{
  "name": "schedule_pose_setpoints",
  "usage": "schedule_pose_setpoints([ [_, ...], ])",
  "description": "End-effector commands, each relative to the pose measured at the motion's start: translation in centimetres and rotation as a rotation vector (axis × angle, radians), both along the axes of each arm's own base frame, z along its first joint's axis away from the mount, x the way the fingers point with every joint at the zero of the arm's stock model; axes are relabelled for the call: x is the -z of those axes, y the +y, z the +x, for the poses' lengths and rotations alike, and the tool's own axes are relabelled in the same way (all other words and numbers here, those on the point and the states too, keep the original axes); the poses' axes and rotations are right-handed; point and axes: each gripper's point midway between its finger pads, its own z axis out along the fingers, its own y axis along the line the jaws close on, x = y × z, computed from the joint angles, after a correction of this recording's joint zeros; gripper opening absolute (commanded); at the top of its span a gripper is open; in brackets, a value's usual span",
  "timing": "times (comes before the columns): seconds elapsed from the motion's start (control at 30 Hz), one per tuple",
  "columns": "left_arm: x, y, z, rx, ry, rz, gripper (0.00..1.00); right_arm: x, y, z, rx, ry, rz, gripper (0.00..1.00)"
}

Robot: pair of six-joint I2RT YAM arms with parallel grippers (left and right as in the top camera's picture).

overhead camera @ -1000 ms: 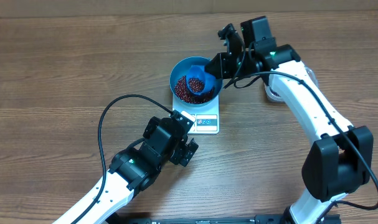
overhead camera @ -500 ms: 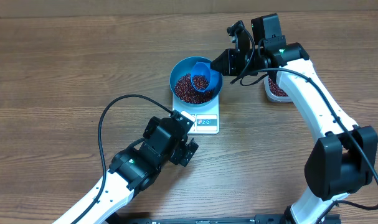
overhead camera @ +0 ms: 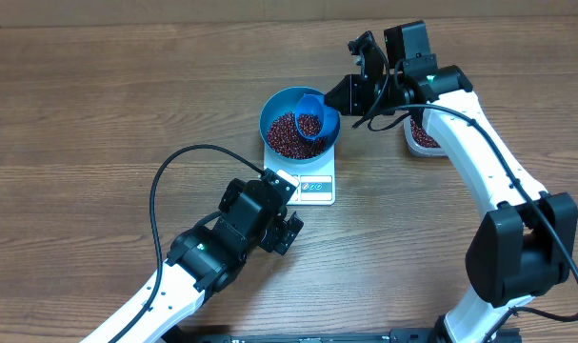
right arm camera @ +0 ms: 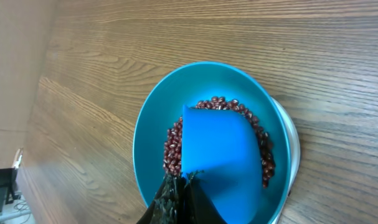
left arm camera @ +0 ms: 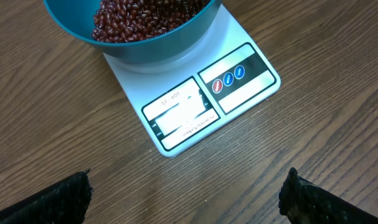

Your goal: Scoop item into bowl and weigh 150g on scale

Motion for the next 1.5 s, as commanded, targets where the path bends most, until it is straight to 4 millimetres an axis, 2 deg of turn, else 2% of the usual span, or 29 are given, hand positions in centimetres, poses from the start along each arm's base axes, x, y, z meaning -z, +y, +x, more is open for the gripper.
schedule_pose_setpoints([
  [0.0, 0.2, 0.5, 0.1, 0.001, -0.011, 0.021, 1.00, -3.3, -0.1, 0.1, 0.006, -0.081, 0.012, 0.04],
  [0.33, 0.2, 0.5, 0.1, 0.001, -0.011, 0.021, 0.99, -6.8, -0.4, -1.3, 0.004, -0.139, 0.027, 0.04],
  [0.4, 0.2, 0.5, 0.1, 0.001, -0.011, 0.021, 1.00, -7.3, 0.0, -1.9, -0.009, -0.143, 0.028, 0.04],
  [0.53, 0.2, 0.5, 0.1, 0.000, -0.011, 0.020, 1.00, -7.6, 1.1, -2.7, -0.032, -0.159, 0.010, 0.04],
  [0.8, 0.2, 0.5, 0.1, 0.001, -0.011, 0.021, 1.00, -6.1, 2.1, -3.2, 0.031, -0.213, -0.220, 0.04],
  [1.0, 0.2, 0.5, 0.1, 0.001, -0.011, 0.021, 1.00, -6.1, 3.0, -3.3, 0.038, -0.286, -0.322, 0.04],
  [1.3, 0.2, 0.5, 0.1, 0.001, -0.011, 0.021, 1.00, -6.5, 3.2, -3.2, 0.036, -0.324, -0.344, 0.04],
  [1.47, 0.2, 0.5, 0.1, 0.001, -0.011, 0.021, 0.99, -8.2, 2.8, -2.9, 0.068, -0.376, -0.344, 0.04],
])
